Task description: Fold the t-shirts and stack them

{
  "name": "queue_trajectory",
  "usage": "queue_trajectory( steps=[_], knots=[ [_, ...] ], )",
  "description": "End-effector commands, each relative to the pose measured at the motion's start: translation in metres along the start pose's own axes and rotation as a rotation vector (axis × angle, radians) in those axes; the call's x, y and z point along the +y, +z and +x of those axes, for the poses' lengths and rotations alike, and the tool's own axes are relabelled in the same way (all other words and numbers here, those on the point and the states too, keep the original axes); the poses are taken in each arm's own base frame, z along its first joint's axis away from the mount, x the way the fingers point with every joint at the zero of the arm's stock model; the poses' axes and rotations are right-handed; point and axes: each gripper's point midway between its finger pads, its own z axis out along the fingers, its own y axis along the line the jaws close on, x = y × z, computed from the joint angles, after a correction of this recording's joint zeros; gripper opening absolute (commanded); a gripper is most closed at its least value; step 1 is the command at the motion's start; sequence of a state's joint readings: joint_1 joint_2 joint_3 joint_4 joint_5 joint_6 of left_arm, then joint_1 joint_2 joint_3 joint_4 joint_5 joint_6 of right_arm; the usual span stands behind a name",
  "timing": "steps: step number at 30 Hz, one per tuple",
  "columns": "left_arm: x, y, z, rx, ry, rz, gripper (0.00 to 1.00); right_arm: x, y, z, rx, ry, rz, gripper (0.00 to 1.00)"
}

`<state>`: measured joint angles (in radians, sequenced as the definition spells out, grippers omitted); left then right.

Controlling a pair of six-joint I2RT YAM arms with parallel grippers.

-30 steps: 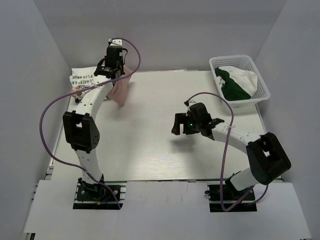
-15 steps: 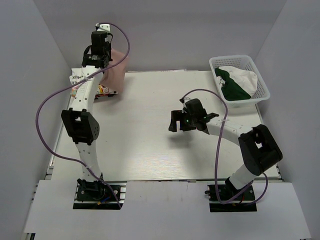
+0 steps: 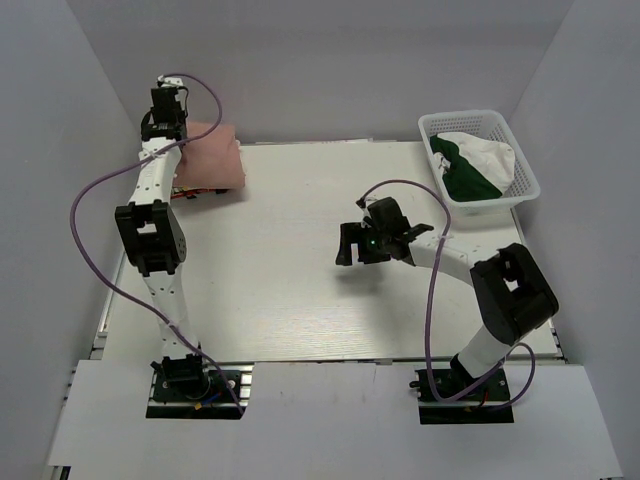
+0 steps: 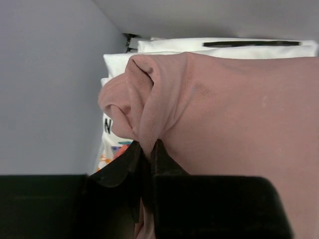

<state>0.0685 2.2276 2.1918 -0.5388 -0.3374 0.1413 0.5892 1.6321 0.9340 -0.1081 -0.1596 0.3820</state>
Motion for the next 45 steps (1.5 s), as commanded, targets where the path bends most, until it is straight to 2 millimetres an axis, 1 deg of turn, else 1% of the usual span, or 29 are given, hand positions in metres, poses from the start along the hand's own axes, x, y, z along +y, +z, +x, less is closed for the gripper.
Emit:
queue_trajectory(
  steps=[1,2,4,6,7,8,10,12,13,15,16,17,21,23,25,27,28,30,31,34,35,36,37,38,39,40,41,42,45],
  knots=[
    [0.039,-0.002,-0.037,-0.132,-0.030,-0.061,0.00,0.004,0.000,-0.015,-0.021,-0.010,-0.004,0.90],
    [0.035,0.004,-0.037,-0.141,-0.032,-0.052,0.00,0.005,0.001,-0.016,-0.023,-0.011,-0.006,0.90],
    [0.048,0.013,-0.031,-0.136,-0.042,-0.073,0.00,0.002,0.005,-0.012,-0.001,-0.003,0.003,0.90],
    [0.050,0.019,-0.031,-0.147,-0.048,-0.065,0.00,0.003,0.008,-0.013,0.003,-0.005,0.002,0.90],
    [0.044,0.023,-0.020,-0.136,-0.043,-0.047,0.00,0.002,0.011,-0.012,0.013,-0.001,0.004,0.90],
    [0.053,0.024,-0.025,-0.166,-0.058,-0.075,0.00,0.002,0.011,-0.013,0.015,0.002,0.004,0.90],
    [0.056,0.024,-0.027,-0.177,-0.063,-0.090,0.00,0.001,0.017,-0.011,0.031,0.002,0.004,0.90],
    [0.050,0.032,-0.017,-0.146,-0.052,-0.075,0.00,0.001,0.018,-0.014,0.029,0.010,0.003,0.90],
    [0.056,0.033,-0.015,-0.143,-0.065,-0.082,0.00,0.001,0.019,-0.012,0.038,0.008,0.003,0.90],
    [0.054,0.034,-0.009,-0.126,-0.060,-0.079,0.27,0.003,0.023,-0.011,0.049,0.012,-0.003,0.90],
    [0.050,0.038,-0.005,-0.120,-0.057,-0.064,0.80,0.002,0.024,-0.010,0.053,0.016,-0.002,0.90],
    [0.049,0.039,-0.001,-0.112,-0.065,-0.062,1.00,0.002,0.024,-0.009,0.059,0.014,-0.003,0.90],
    [0.053,0.035,-0.001,-0.099,-0.089,-0.084,1.00,0.005,0.021,-0.012,0.043,0.010,-0.012,0.90],
    [0.055,0.023,-0.005,-0.097,-0.109,-0.107,1.00,0.008,0.014,-0.018,0.015,0.003,-0.020,0.90],
    [0.055,0.009,-0.011,-0.109,-0.118,-0.108,1.00,0.006,0.012,-0.015,0.007,-0.005,-0.011,0.90],
    [0.050,-0.002,-0.013,-0.106,-0.134,-0.093,1.00,0.011,0.002,-0.025,-0.042,-0.014,-0.026,0.90],
    [0.050,-0.015,-0.016,-0.092,-0.150,-0.072,1.00,0.008,0.001,-0.019,-0.039,-0.012,-0.021,0.90],
    [0.041,-0.031,-0.021,-0.083,-0.245,-0.012,1.00,0.014,-0.012,-0.031,-0.102,-0.021,-0.029,0.90],
    [0.040,-0.039,-0.021,-0.076,-0.284,-0.001,1.00,0.013,-0.017,-0.026,-0.113,-0.022,-0.030,0.90],
    [0.014,-0.074,-0.021,-0.036,-0.435,0.117,1.00,0.007,-0.027,-0.020,-0.143,0.001,-0.009,0.90],
    [-0.006,-0.081,-0.001,0.028,-0.455,0.189,1.00,0.003,-0.027,-0.011,-0.132,0.012,-0.003,0.90],
    [-0.021,-0.113,-0.012,0.004,-0.502,0.259,1.00,0.010,-0.039,-0.019,-0.181,0.012,-0.017,0.90],
    [-0.044,-0.119,0.018,0.052,-0.500,0.319,1.00,0.006,-0.040,-0.009,-0.174,0.024,-0.017,0.90],
    [-0.054,-0.133,0.026,0.045,-0.520,0.341,1.00,0.002,-0.040,0.007,-0.148,0.033,-0.017,0.90],
    [-0.077,-0.155,0.033,0.044,-0.539,0.404,1.00,0.013,-0.054,-0.006,-0.224,0.029,-0.057,0.90],
    [-0.074,-0.195,0.023,-0.033,-0.558,0.452,1.00,0.012,-0.057,-0.003,-0.229,0.034,-0.059,0.90],
    [-0.087,-0.199,0.069,0.026,-0.556,0.461,1.00,0.004,-0.055,0.014,-0.202,0.047,-0.048,0.90],
    [-0.096,-0.218,0.083,0.033,-0.565,0.492,1.00,0.005,-0.062,0.014,-0.218,0.048,-0.049,0.90],
    [-0.087,-0.266,0.137,0.025,-0.584,0.516,1.00,-0.004,-0.073,0.025,-0.246,0.057,-0.015,0.90]
  ],
)
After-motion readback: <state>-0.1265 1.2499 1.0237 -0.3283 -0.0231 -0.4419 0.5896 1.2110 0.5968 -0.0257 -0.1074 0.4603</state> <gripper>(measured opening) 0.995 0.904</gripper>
